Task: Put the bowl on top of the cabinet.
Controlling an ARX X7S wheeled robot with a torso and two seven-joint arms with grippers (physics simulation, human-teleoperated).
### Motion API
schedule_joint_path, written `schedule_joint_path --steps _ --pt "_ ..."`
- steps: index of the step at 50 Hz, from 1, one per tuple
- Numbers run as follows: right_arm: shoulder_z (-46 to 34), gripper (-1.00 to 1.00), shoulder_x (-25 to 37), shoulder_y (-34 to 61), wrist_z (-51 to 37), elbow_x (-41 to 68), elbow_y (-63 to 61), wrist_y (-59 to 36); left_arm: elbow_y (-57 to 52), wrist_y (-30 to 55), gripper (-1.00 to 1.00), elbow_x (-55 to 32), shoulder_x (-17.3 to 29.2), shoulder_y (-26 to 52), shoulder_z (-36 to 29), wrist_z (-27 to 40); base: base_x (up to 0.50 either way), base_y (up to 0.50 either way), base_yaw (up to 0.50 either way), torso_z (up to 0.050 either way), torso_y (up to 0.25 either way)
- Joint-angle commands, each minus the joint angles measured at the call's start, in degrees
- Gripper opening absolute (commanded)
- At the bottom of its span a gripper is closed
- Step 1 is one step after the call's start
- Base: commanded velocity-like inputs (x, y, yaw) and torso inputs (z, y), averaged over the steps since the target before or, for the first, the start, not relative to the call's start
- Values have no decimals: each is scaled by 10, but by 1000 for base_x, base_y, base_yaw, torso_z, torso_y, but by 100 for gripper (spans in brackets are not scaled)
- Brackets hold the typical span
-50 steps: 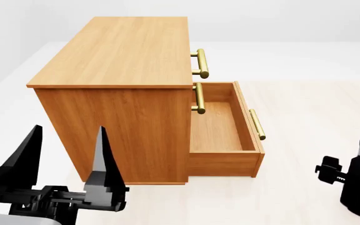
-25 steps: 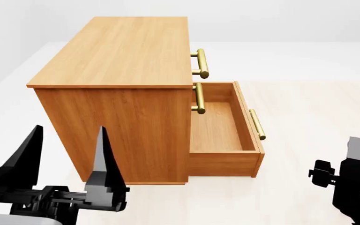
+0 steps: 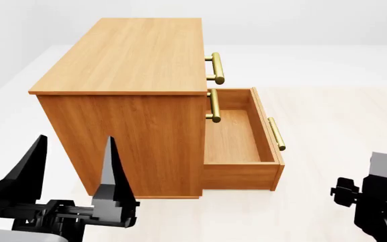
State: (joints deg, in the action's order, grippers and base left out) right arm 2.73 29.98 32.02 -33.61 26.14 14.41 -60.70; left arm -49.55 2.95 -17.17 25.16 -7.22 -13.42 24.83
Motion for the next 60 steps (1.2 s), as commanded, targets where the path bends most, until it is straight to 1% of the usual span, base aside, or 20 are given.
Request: schedule_joint_path --steps 1,3,4,15,21,24,29,35,43,56,60 --pt "4 100 -3 -2 -13 -7 10 6 2 -3 100 1 1 0 -2 2 0 0 0 0 0" --pt "3 100 -4 0 -14 -8 13 8 0 -1 100 0 2 0 -1 3 0 0 0 0 0" --pt "4 -100 -5 0 -14 -8 15 9 0 -1 100 0 3 0 -1 3 0 0 0 0 0" --pt "2 -100 -5 -4 -20 -11 6 12 -1 -5 100 0 4 -2 -2 5 0 0 0 0 0" --pt "6 -100 -5 -5 -28 -7 -21 -3 -1 -5 100 0 6 -2 -2 6 0 0 0 0 0" --pt "9 -100 -3 -6 -33 -3 -43 -15 -3 -3 100 -1 6 -1 -2 7 0 0 0 0 0" --pt "19 -100 6 -4 -49 11 -120 -55 -1 -5 100 -1 6 0 -3 7 0 0 0 0 2" --pt "28 -100 18 19 -63 34 -215 -114 0 -5 100 -2 7 1 -4 8 0 0 0 0 0" --pt "35 -100 25 63 -74 60 -288 -175 -2 -5 100 -4 9 1 -3 10 0 0 0 0 0" --pt "8 -100 28 135 -68 85 -320 -224 -1 -7 100 -5 11 1 -3 12 0 0 0 0 1" --pt "-7 -100 29 183 -65 97 -326 -250 -2 -8 100 -5 12 0 -3 13 0 0 0 0 0"
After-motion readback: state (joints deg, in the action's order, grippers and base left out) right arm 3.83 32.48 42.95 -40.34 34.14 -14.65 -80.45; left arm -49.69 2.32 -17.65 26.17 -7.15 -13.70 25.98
